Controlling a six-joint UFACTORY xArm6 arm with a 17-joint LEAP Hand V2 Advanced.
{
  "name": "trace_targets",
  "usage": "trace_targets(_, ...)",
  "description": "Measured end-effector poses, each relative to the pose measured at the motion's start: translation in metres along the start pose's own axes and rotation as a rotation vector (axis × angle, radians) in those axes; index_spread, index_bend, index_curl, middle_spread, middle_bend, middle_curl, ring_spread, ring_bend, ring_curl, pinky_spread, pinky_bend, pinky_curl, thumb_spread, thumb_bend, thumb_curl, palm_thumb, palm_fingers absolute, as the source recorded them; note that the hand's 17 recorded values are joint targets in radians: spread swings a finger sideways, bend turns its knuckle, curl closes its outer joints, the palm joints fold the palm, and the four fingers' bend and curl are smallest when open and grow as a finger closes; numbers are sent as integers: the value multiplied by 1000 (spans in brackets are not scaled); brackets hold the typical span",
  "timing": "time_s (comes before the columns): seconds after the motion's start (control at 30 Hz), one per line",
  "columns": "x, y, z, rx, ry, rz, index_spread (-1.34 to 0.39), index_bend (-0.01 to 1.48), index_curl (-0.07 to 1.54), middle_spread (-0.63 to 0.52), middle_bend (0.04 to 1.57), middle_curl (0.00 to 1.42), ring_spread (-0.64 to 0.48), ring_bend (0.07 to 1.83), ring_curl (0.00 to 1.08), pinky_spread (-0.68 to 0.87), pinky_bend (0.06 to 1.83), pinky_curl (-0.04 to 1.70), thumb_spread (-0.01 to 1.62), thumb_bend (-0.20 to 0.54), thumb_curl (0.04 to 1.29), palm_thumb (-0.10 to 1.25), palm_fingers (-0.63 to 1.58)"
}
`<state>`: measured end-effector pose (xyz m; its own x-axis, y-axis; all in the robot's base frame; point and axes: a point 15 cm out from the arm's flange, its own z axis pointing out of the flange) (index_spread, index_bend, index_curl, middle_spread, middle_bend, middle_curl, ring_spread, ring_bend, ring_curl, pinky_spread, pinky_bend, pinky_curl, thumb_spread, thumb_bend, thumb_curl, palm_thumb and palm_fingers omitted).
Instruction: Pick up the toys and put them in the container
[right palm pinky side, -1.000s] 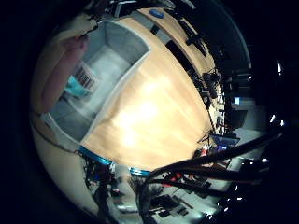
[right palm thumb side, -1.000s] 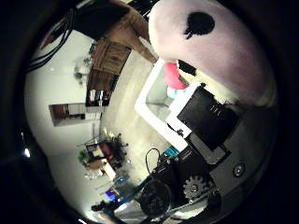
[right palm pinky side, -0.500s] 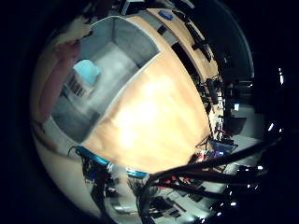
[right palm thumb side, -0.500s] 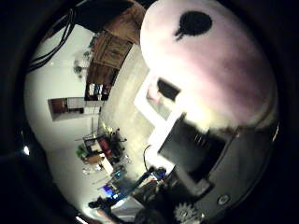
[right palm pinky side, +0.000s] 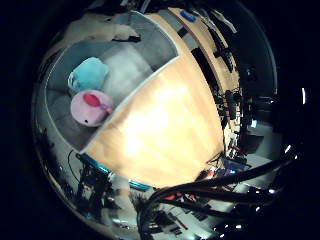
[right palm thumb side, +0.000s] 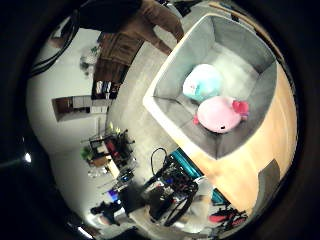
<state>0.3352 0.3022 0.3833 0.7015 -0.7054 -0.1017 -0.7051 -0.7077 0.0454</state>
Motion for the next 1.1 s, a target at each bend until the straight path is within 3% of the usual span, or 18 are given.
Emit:
trace_targets(0.23,13,11,-5,-15,3,27,-467,166,358,-23,202,413,163,500,255,523,1004,191,795,-29,302,27,120)
trace_targets(0.4,44,28,-22,3,5,110,-457,180,348,-30,208,402,144,494,256,526,973,170,848,-22,307,83,178)
trace_targets(0.6,126,75,-40,27,-3,340,-448,182,346,-32,209,394,118,500,258,528,946,147,920,-17,305,157,232)
trace_targets(0.93,223,211,-15,-19,-79,785,-435,187,352,-22,205,384,104,483,253,505,876,113,1025,-16,298,276,256)
trace_targets(1.1,235,237,1,-1,-70,854,-430,188,354,-19,199,380,98,479,250,494,838,99,1036,-23,290,297,274)
